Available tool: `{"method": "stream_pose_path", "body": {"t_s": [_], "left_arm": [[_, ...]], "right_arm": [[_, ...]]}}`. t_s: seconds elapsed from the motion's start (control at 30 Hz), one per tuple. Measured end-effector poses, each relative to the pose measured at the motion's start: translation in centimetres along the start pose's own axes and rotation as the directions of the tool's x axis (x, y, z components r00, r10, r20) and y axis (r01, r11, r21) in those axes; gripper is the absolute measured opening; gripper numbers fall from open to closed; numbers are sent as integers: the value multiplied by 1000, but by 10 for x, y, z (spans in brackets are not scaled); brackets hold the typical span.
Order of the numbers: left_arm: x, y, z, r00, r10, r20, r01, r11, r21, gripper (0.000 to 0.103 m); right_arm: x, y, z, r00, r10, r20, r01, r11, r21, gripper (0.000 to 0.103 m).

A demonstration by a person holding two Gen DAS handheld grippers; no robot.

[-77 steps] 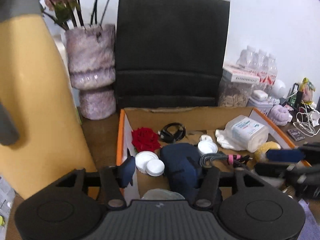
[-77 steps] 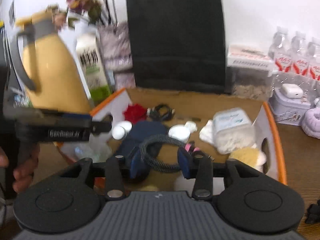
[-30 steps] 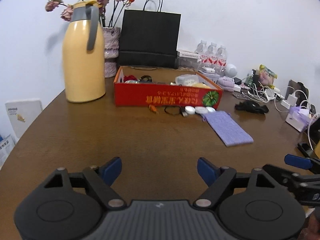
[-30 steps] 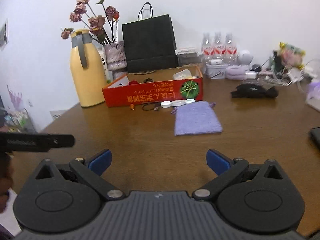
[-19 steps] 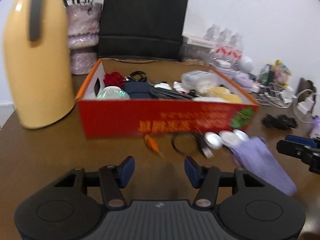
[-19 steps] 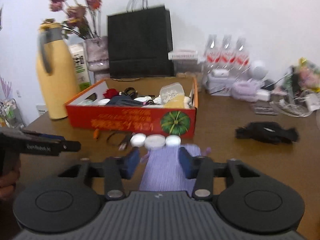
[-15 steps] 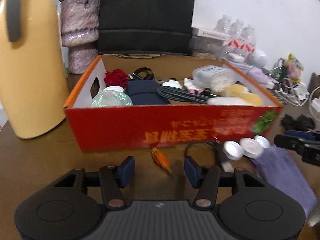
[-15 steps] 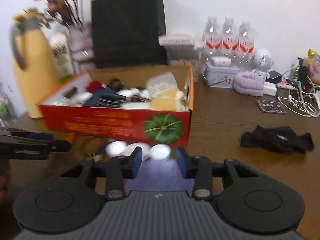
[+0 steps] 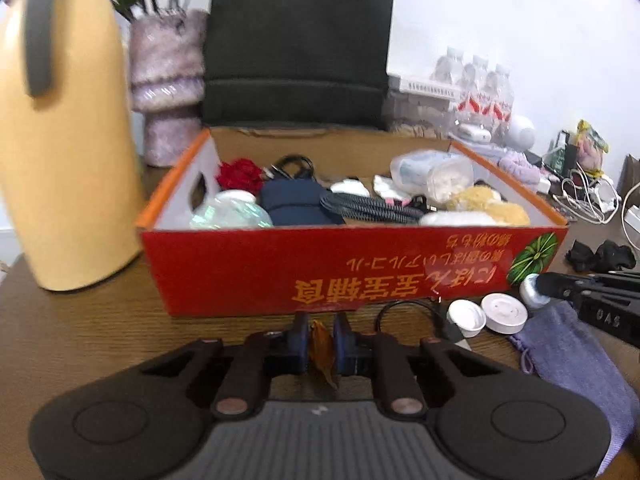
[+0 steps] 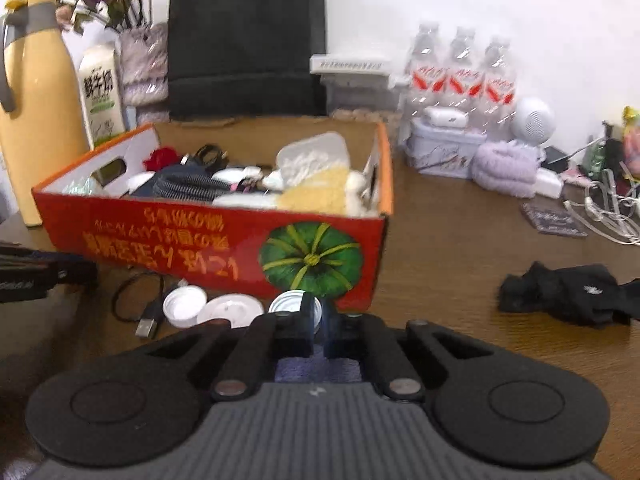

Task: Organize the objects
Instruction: 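Grasp the small orange item with the left tool while the right tool grasps a white cap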

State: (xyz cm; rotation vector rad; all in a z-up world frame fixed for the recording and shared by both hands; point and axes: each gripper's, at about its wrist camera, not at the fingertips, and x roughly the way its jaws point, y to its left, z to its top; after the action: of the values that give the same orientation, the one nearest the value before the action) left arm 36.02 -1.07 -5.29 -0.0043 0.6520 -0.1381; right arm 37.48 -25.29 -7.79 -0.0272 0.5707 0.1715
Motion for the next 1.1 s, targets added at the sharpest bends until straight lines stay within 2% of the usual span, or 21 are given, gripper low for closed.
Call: {"method": "stream_pose_path", "body": {"t_s": [0.07,0.13,0.27,0.37,0.5,0.6,0.87,1.0,1.1], "left_arm": [[-27,2,-4,999,-28,41,29,999,-31,12],[-54,6,-17,995,-90,33,93,990,-106,12],[-109,2,-48,991,-133,28,136,976,-171,12],[-153,-3,-72,984,-176,36,180,962,-204,12],[-193,-12,-95,977,-210,27,211,963,-167,12],[-208,-14,-108,977,-215,9,214,961,-174,12],[-236,-19,-119,977,-209,42,213,965,-153,12],[-226,-15,-112,978,-204,38,207,966,-155,12],[-211,-9,-88,975,-216,60,222,966,-131,12]], "right_arm": [[-23,1,2,999,2,48,-3,1000,16,4],[-52,6,0,995,9,95,-12,1000,27,4],[-117,27,-22,985,86,150,-98,993,71,4],[-158,46,-52,981,142,133,-154,984,90,4],[-192,65,-92,979,200,47,-203,976,81,4],[-210,78,-115,976,216,12,-216,973,80,4],[-240,79,-124,980,189,66,-195,977,88,4],[-230,77,-121,980,190,54,-195,976,94,4],[-217,70,-101,977,201,67,-205,976,68,4]]}}
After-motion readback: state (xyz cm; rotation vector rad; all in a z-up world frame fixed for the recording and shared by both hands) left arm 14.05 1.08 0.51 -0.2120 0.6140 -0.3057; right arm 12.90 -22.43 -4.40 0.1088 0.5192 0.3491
